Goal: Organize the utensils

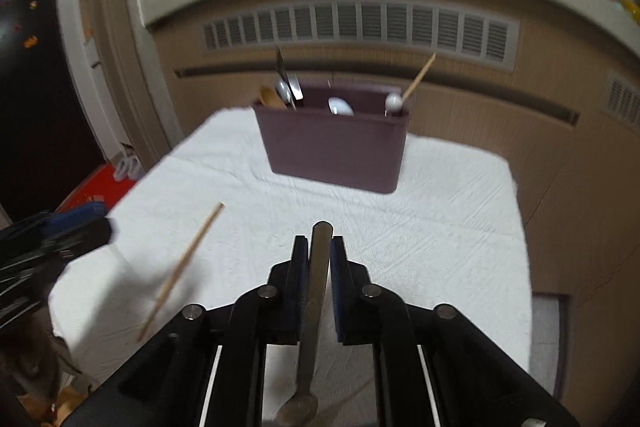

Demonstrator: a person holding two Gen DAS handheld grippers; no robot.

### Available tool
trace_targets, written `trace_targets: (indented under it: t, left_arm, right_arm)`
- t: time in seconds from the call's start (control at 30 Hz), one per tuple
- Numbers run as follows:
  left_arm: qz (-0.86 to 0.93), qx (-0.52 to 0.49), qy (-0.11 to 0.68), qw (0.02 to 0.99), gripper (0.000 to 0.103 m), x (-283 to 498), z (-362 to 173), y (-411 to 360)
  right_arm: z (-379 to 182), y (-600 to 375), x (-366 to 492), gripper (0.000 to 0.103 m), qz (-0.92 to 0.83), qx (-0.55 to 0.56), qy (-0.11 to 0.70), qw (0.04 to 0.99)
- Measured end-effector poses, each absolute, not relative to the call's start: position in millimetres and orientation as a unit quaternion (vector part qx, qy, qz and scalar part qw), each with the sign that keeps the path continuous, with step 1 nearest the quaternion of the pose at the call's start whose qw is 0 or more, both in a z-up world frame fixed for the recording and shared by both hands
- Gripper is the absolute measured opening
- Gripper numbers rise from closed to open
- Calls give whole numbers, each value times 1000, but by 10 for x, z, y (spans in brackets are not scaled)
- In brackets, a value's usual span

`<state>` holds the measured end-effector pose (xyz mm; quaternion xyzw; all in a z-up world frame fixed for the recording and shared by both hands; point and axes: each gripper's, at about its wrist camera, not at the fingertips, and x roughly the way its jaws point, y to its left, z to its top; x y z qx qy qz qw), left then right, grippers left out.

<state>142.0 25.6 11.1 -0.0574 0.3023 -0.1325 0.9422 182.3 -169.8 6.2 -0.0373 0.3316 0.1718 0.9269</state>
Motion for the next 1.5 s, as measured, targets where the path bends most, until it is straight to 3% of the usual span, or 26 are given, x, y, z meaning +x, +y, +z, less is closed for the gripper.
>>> trace_targets:
  t: [0.23, 0.4, 0.53, 0.83, 0.9, 0.97, 1.03, 1.2, 1.27, 1.33, 1.5]
  left_arm:
    - [-138, -44, 308, 940, 29, 1385, 121, 116]
    - [-132, -43, 306, 942, 29, 1343, 137, 111]
    - [-134, -43, 308, 941, 29, 1340, 123, 113]
    - [-137, -48, 312, 939, 29, 1353, 91, 125]
    - [-138, -50, 312, 939, 29, 1355, 90, 132]
    - [-138, -49, 312, 939, 29, 1357, 91, 137]
    - [-139, -49, 312, 939, 29, 1355, 92, 132]
    - [-141, -49, 311, 939, 29, 1337, 106, 120]
    - [-141, -47, 310, 939, 29, 1324, 113, 110]
    - [-142, -46, 309, 939, 29, 1314, 125, 100]
    - [-141, -45, 308, 940, 29, 1300, 133, 99]
  right_arm:
    - [122, -1842, 1430, 4, 179, -45, 315, 931]
    - [-193, -1893, 1489, 7, 197, -53, 385, 900]
    - [-508, -1789, 1449, 32, 212, -70, 419, 880]
    - [-896, -1580, 1576, 34, 190, -80, 462, 863]
    - [-948, -1534, 1616, 42, 181, -81, 467, 862]
    - [-980, -1499, 1624, 57, 174, -80, 462, 866]
    - [-1000, -1447, 1616, 62, 167, -89, 459, 868]
    - [-989, -1456, 1617, 59, 160, -92, 457, 870]
    - [-968, -1472, 1606, 39, 159, -99, 456, 870]
    - [-945, -1488, 1603, 33, 159, -103, 455, 870]
    - [-822, -1578, 1525, 34, 201, -109, 442, 867]
